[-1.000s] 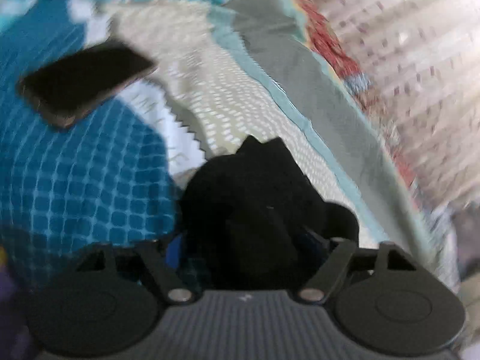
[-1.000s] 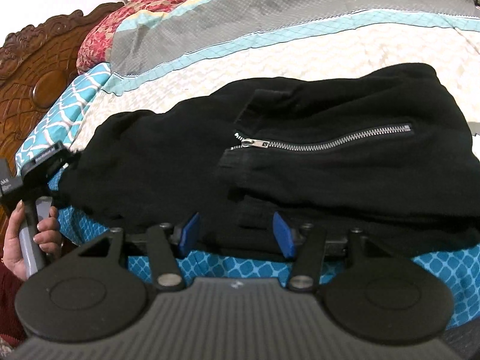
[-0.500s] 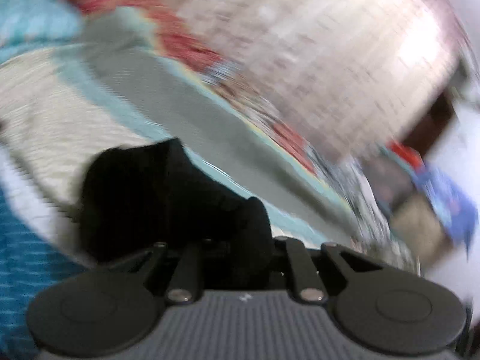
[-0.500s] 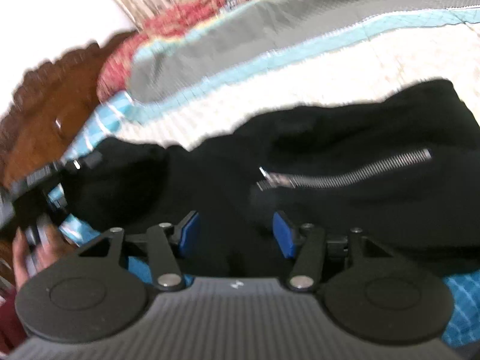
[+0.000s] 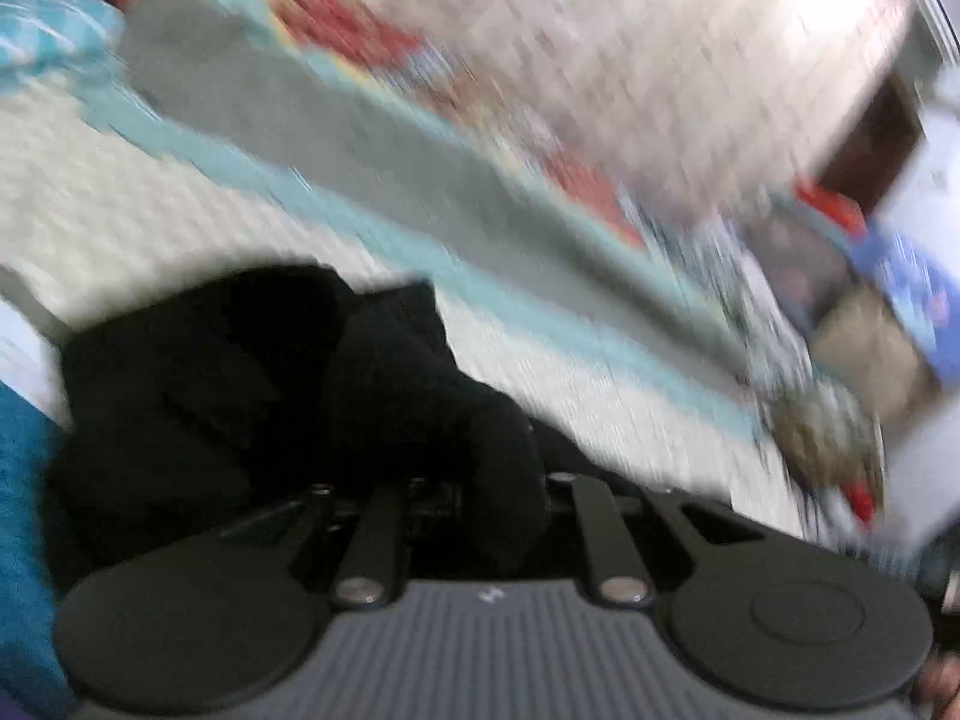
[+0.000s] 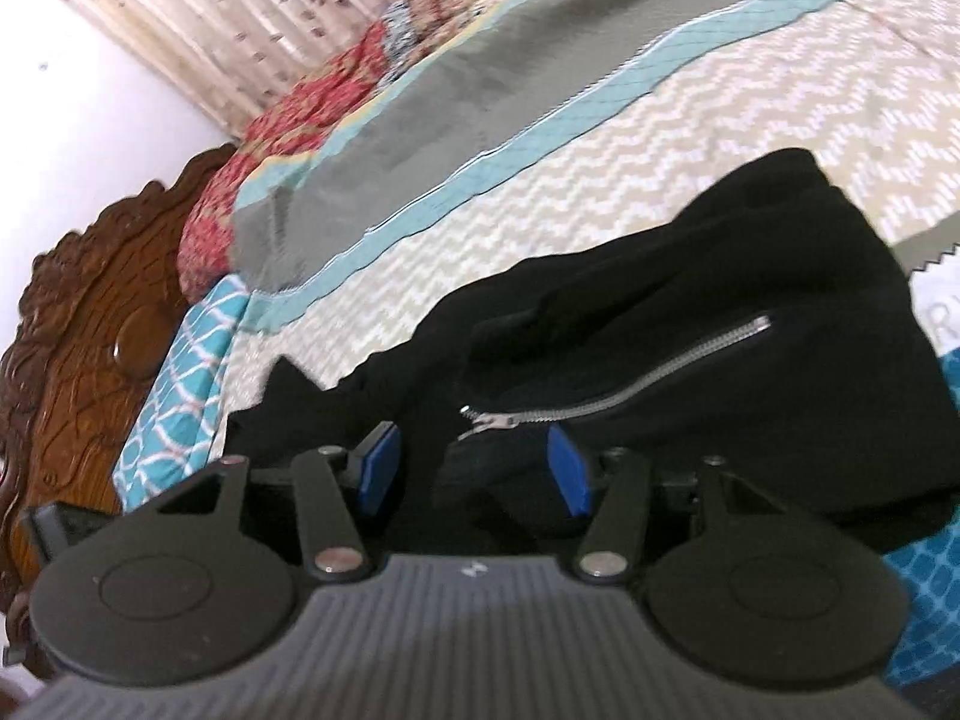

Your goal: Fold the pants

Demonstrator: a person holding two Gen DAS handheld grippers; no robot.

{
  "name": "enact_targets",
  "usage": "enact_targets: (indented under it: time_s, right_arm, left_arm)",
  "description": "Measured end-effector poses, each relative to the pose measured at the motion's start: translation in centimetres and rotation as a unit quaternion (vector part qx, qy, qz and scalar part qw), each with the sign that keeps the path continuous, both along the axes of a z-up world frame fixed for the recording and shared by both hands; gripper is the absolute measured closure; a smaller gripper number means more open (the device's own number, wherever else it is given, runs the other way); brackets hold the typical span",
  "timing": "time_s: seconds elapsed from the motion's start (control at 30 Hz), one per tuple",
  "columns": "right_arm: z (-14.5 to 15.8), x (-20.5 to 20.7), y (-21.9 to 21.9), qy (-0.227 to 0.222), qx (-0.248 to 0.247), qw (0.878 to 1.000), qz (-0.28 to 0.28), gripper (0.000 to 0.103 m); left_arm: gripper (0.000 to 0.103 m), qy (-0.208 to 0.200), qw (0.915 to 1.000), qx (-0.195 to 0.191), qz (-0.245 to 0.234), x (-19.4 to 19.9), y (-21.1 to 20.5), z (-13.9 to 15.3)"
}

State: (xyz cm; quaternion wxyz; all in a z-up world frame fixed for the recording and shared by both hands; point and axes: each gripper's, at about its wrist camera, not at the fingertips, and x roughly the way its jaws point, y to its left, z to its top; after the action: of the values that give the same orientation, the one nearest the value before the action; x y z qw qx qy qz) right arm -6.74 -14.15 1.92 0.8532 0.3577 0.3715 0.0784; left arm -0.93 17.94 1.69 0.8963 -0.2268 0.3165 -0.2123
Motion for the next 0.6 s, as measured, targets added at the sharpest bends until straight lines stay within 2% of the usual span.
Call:
enact_targets:
  time_s: [0.07, 0.13, 0.2, 0.27, 0.3, 0.33, 0.37, 0.4, 0.43, 0.47, 0.53, 0.6]
  right_arm:
    - [-0.3, 0.2, 0.1, 0.004, 0.004, 1.000, 0.005, 0.045]
    - [-0.6, 0.2, 0.4, 0.009, 0.001, 1.000, 0.017, 0.045]
    - [-1.1, 0.4, 0.8, 0.019, 0.003, 0.999, 0.031, 0.045]
    - [-1.5, 0.7, 1.6, 0.029, 0.003, 0.999, 0.044, 0.045]
    - [-1.6, 0.9, 2.1, 0.032, 0.002, 0.998, 0.051, 0.045]
    - [-1.6, 1.0, 2.6, 0.032, -0.002, 0.998, 0.059, 0.045]
    - [-1.4, 1.0, 3.0, 0.030, -0.007, 0.997, 0.066, 0.045]
    - [-1.2, 1.0, 3.4, 0.027, -0.014, 0.997, 0.072, 0.045]
    - [-1.0, 1.0, 3.7, 0.024, -0.021, 0.997, 0.077, 0.045]
    - [-0.9, 1.1, 3.8, 0.022, -0.025, 0.996, 0.080, 0.045]
    - [-0.5, 1.0, 3.5, 0.017, -0.029, 0.996, 0.081, 0.045]
    - [-0.1, 0.7, 3.0, 0.009, -0.031, 0.997, 0.067, 0.045]
  left_arm:
    - [0.091, -0.009, 0.9978, -0.027, 0.060, -0.6, 4.0, 0.8]
    - [0.089, -0.005, 0.9920, -0.040, 0.119, -0.9, 7.6, 0.5]
    - [0.085, 0.027, 0.9859, -0.034, 0.162, -0.7, 10.2, -0.7]
    - [0.081, 0.083, 0.9782, -0.072, 0.176, -0.5, 12.7, -3.0]
    - [0.075, 0.111, 0.9708, -0.104, 0.186, -0.7, 13.9, -4.1]
    - [0.063, 0.124, 0.9658, -0.123, 0.192, -0.9, 14.6, -4.8]
    - [0.056, 0.129, 0.9618, -0.134, 0.201, -1.4, 15.4, -5.3]
    - [0.044, 0.129, 0.9589, -0.135, 0.213, -1.8, 15.8, -5.7]
    - [0.040, 0.132, 0.9575, -0.137, 0.217, -1.9, 16.4, -6.1]
    - [0.038, 0.137, 0.9562, -0.146, 0.214, -2.0, 16.6, -6.5]
    - [0.023, 0.151, 0.9539, -0.178, 0.188, -1.4, 16.1, -7.4]
    - [0.020, 0.155, 0.9511, -0.215, 0.159, -0.4, 15.5, -8.1]
